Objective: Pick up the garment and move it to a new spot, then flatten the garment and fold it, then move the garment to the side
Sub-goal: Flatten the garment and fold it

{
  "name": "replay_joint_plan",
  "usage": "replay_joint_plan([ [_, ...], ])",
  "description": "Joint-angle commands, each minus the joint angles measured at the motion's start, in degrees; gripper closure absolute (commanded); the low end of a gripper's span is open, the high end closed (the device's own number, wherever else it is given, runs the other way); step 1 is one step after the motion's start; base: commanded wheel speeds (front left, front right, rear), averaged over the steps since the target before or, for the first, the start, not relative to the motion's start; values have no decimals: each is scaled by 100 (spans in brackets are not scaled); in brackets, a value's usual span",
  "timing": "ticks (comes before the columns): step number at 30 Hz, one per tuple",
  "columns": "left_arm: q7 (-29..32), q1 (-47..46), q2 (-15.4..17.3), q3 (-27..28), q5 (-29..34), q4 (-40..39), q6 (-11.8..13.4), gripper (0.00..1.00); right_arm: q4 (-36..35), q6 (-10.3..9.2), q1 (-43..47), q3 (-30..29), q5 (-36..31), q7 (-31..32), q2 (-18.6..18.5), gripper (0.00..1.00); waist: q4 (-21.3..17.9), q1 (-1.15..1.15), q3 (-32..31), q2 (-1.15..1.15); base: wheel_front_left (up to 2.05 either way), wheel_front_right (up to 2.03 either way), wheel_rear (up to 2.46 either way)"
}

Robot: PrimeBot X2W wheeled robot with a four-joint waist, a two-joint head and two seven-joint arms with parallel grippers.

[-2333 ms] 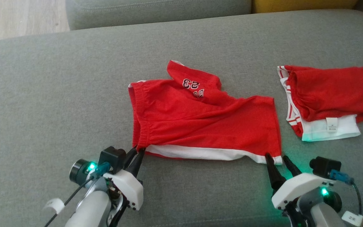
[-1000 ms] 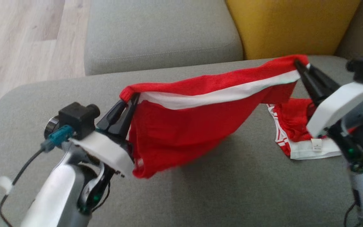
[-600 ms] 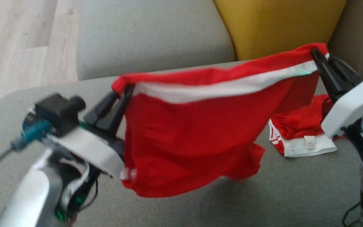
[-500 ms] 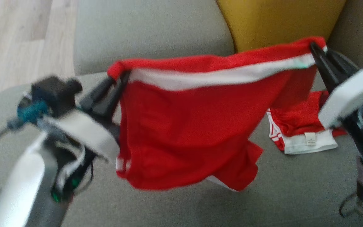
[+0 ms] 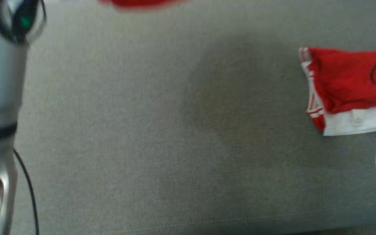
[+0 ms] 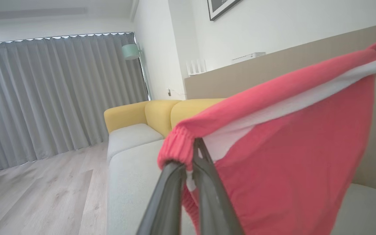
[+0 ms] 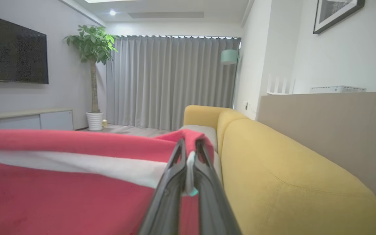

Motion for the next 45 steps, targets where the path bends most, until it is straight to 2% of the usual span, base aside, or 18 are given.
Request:
replay_joint_plan([
  [1,-181,-351,181,211,59,131,-18,100,125,20,-272,31,-76,-297,158,100,247,-2,741,0,0,0,0],
  [6,-871,-844,-28,31,155,1352,-62,100,1539,20,-714,87,-309,-1304,409,100,400,-2,1088,0,0,0,0],
  [12,-1509,-607,-298,-534,288,2485,-112,100,3050,20,-312,380,-580,-1986,517,100,526,-2,1232,0,0,0,0],
  [17,-1819,-122,-465,-1003,207,3106,-131,100,4024,20,179,693,-757,-2170,560,100,576,-2,1112,0,0,0,0],
  [22,-1937,491,-471,-1649,16,3341,-133,100,4598,20,511,1036,-674,-2168,454,100,590,-2,762,0,0,0,0],
  [28,-2001,1183,-430,-2217,-54,3424,-134,100,4985,20,946,1780,-516,-1941,191,100,547,-2,239,0,0,0,0],
  [31,-2014,1524,-429,-2364,-2,3481,-134,100,4967,20,1233,2163,-170,-1876,122,100,528,-2,-29,0,0,0,0],
  [36,-2023,2176,-449,-2424,-49,3518,-19,100,4541,20,1850,3139,585,-1737,-239,100,507,-2,-531,0,0,0,0],
  [38,-2024,2274,-443,-2433,-56,3503,-8,100,4436,20,1934,3281,725,-1733,-323,100,507,-2,-602,0,0,0,0],
  [45,-2026,2881,-403,-2535,-85,3311,56,100,3749,20,2471,4261,1574,-1564,-960,100,579,-2,-1111,0,0,0,0],
])
